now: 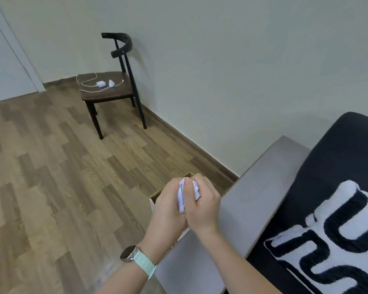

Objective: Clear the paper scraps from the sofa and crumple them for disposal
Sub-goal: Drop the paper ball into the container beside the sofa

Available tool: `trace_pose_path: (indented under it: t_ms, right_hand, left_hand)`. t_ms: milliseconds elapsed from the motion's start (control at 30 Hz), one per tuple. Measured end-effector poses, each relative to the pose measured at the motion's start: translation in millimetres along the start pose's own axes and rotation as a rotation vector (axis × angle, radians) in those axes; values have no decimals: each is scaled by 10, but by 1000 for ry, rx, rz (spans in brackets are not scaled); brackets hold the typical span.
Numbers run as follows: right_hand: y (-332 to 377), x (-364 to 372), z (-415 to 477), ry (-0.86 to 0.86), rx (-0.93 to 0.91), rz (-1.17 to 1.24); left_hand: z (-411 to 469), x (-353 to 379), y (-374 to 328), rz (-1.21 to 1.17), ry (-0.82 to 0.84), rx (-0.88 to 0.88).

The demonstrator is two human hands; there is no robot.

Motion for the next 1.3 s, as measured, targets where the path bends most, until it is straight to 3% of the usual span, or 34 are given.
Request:
trace_pose_path:
  t_ms: [133, 267, 333, 400, 467, 500, 567, 633, 900, 1033, 1133, 1267, 1300]
  right_hand:
    - [-185, 322, 236, -12, 59, 27]
    - [-499, 550, 561, 23, 234, 25]
    - [-467, 619, 746, 26, 272, 145]
    - [-435, 748, 867, 64, 363, 212]
    - [-547, 836, 949, 58, 424, 301]
    - [-653, 848, 971, -17, 439, 361]
    - [-1008, 968, 955, -80, 511, 289]
    - [-1254, 1162, 905, -38, 585, 193]
    - [-2520, 1876, 428, 87, 941, -57]
    - [-3071, 2193, 132, 197, 1093, -68]
    - [-3352, 2303, -6, 278, 1154, -86]
    - [-3636, 2326, -143, 270, 1203, -150]
    - [-3682, 2334, -183, 270, 1222, -150]
  left_hand:
    - [394, 2, 263, 119, 63, 22]
    - [804, 93, 385, 91, 115, 75]
    - [1041, 423, 1034, 97, 221, 112]
    - [1221, 708, 2012, 74, 165, 126]
    - [1347, 758, 2226, 138, 182, 102]
    - [1386, 919, 2184, 178, 298, 114]
    - [1519, 758, 1580, 198, 385, 29]
    - [1572, 714, 1685, 219, 393, -6]
    - [1457, 1019, 3004, 259, 585, -227]
    - [1306, 1267, 3802, 272, 680, -355]
    - [1079, 1515, 4362, 369, 926, -519]
    - [1088, 1561, 4522, 509, 879, -347]
    - [1058, 1562, 4579, 477, 858, -404]
Point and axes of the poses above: each hand's wrist, its own z-axis towards the middle knuckle, its own x-axis out of the palm, y = z × x, the point moved 9 cm from there along z, towards the middle knuckle, and after that the axes turned 5 degrees about x, right-handed, at the moved point
